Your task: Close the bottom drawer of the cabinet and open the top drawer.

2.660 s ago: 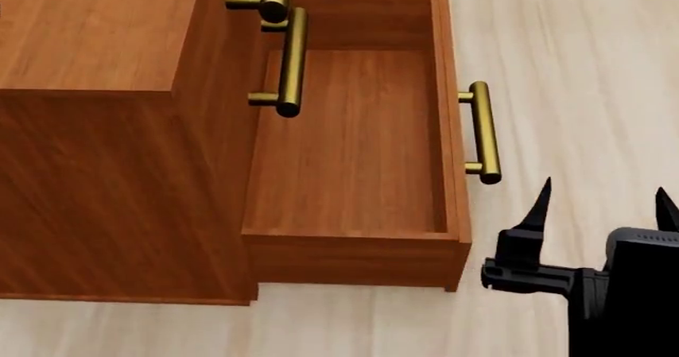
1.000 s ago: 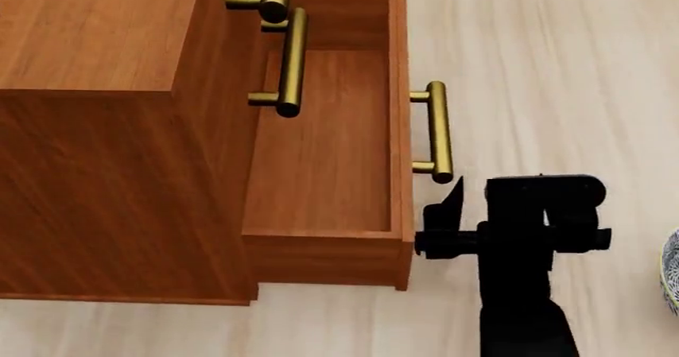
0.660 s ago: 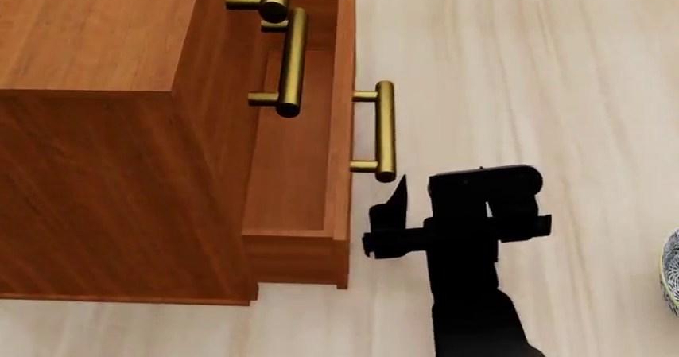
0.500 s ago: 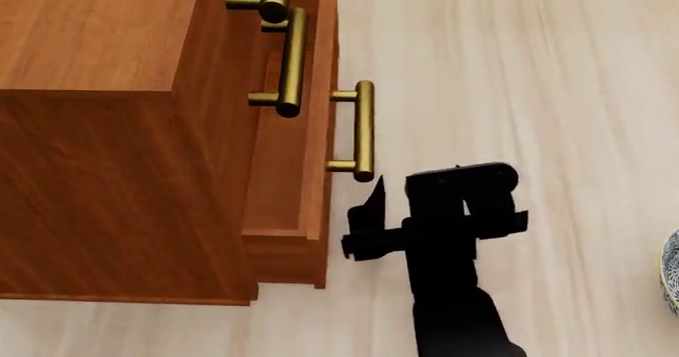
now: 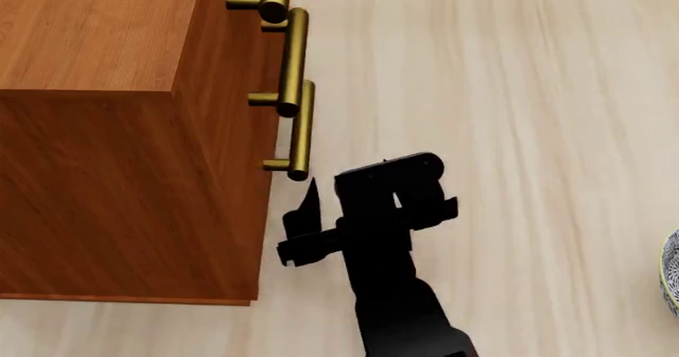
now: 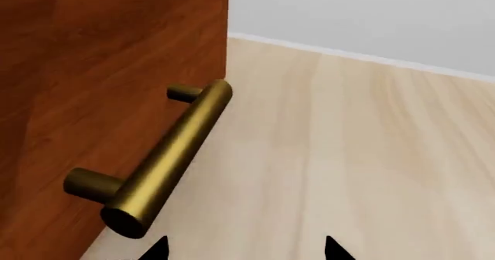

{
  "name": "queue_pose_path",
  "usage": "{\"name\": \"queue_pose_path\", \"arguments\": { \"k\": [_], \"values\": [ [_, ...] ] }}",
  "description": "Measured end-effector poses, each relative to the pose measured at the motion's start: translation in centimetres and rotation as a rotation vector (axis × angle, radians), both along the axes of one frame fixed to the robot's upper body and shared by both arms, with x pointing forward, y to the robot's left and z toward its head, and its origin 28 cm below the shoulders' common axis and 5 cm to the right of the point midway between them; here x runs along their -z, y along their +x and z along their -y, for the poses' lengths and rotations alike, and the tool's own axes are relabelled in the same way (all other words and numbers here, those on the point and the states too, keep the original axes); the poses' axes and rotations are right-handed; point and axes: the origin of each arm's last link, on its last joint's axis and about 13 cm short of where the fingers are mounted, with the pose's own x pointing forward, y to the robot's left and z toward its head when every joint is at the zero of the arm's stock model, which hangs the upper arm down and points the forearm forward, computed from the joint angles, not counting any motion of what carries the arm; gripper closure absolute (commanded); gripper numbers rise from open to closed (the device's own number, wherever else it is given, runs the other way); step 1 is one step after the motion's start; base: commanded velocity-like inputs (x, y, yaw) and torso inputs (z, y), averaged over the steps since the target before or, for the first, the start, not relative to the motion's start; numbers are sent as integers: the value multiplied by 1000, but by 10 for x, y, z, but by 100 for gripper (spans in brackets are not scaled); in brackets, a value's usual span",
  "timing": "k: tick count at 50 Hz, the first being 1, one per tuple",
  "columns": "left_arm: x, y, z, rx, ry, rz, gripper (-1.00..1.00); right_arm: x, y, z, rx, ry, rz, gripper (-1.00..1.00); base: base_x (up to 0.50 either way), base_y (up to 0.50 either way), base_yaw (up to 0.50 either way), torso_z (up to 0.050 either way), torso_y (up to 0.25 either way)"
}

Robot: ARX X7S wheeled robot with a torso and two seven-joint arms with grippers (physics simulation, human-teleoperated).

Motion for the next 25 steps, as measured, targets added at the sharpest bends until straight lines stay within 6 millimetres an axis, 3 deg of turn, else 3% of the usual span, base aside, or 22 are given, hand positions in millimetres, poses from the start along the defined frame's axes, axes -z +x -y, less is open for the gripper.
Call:
{"name": "queue_pose_path", "arguments": {
  "k": [25],
  "values": [
    [-2, -1, -2, -9, 0, 6, -100, -2, -5, -1, -4, -25, 2, -100, 2, 3, 5, 0, 0]
  ]
}}
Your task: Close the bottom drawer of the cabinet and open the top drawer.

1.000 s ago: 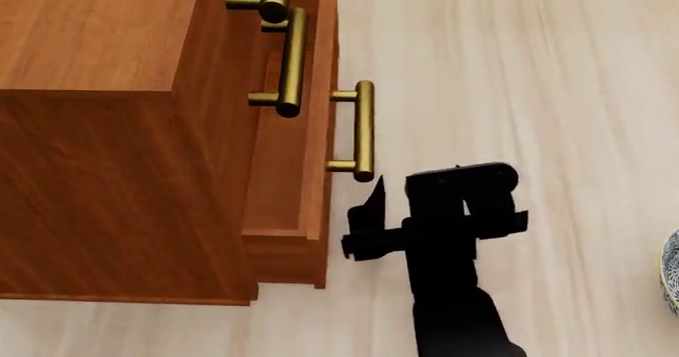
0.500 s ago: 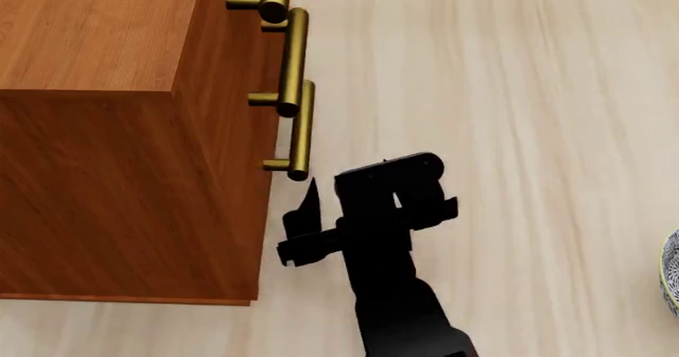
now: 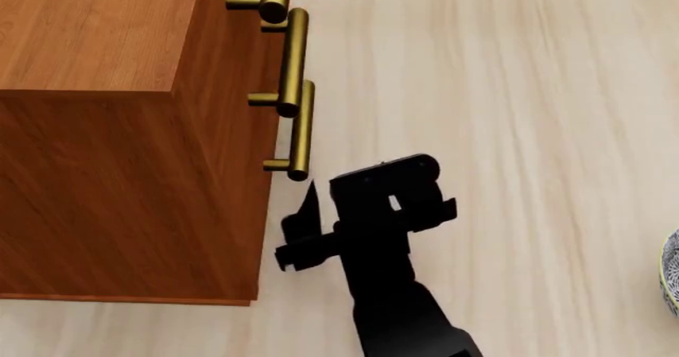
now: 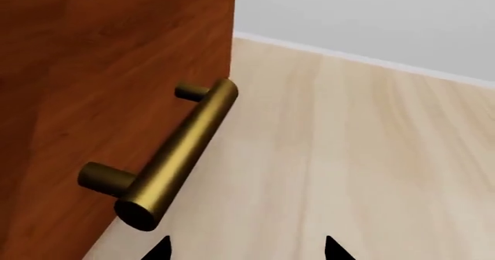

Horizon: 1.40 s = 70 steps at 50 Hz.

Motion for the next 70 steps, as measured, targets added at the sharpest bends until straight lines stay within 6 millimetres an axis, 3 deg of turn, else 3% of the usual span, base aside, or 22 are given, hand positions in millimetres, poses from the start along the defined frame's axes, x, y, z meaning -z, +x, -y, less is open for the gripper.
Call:
{"name": "queue_pose_path", "arguments": {
  "k": [13, 27, 48, 70],
  "values": [
    [-1, -2, 3, 11, 2, 3, -100, -2, -27, 1, -21, 54, 15, -100, -1, 0, 1, 0, 0],
    [-3, -4, 7, 26, 4, 8, -100, -15, -62, 22, 63, 192, 45, -100, 0, 0, 0, 0, 0],
    [-3, -3, 11, 38, 8, 8, -100, -62, -93, 36, 127, 578, 75, -100, 0, 0, 0, 0, 0],
    [-4, -3, 12, 40, 13, 11, -100, -129, -107, 27, -11, 993, 77, -100, 0, 0, 0, 0, 0]
  ]
}}
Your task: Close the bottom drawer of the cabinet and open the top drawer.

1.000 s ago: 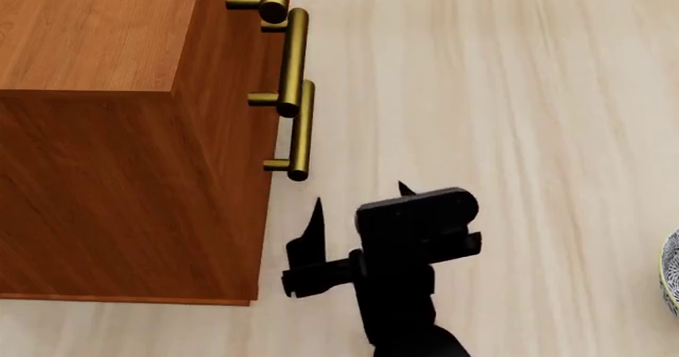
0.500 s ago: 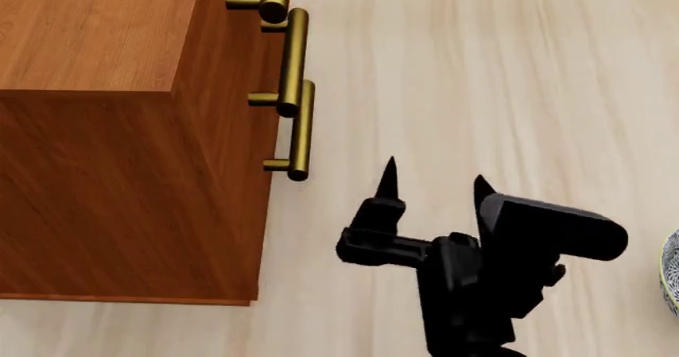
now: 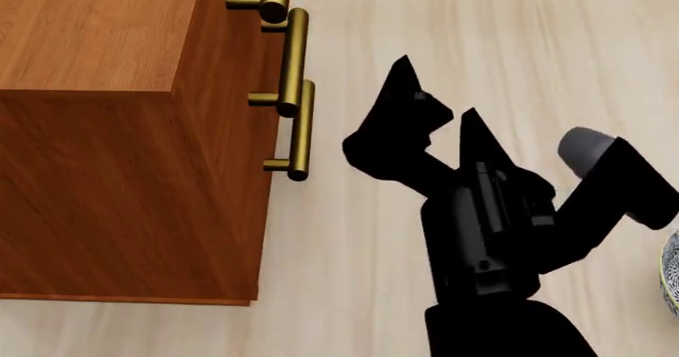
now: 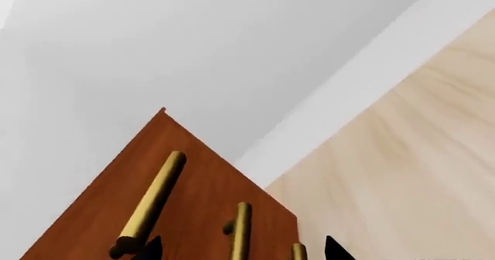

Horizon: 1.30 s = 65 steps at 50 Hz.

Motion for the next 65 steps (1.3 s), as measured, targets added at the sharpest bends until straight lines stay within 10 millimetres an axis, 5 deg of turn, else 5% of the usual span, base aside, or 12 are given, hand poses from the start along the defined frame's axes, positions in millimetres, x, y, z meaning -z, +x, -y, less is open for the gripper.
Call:
{"name": "queue_pose_path", "arguments": {
  "k": [27, 65],
  "values": [
    [-1, 0, 0, 0, 2, 4, -100, -43, -11, -11, -177, 251, 21, -100, 0, 0, 0, 0, 0],
    [0, 0, -3, -9, -1, 1, -100, -47, 30, -25, -265, 261, -60, -100, 0, 0, 0, 0, 0]
  ]
}}
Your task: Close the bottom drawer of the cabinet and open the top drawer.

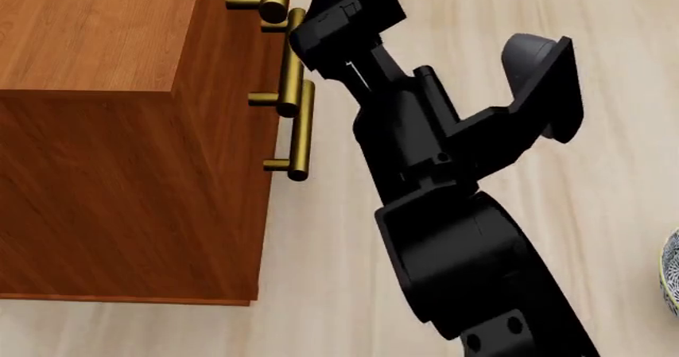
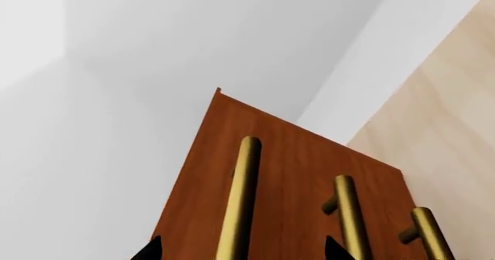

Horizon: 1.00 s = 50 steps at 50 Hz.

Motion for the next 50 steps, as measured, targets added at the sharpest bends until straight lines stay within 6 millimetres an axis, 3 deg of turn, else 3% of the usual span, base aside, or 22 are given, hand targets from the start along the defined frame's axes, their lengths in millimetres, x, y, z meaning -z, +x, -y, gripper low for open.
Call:
{"name": "queue_pose_path", "arguments": {
  "k": [19, 50],
  "values": [
    [-1, 1, -2, -9, 1, 0, -100, -2, 20, -11, -43, -27, -19, -100, 0, 0, 0, 0, 0],
    [-1, 1, -4, -19, 1, 2, -100, 2, 33, -34, -147, -66, -40, -100, 0, 0, 0, 0, 0]
  ]
}}
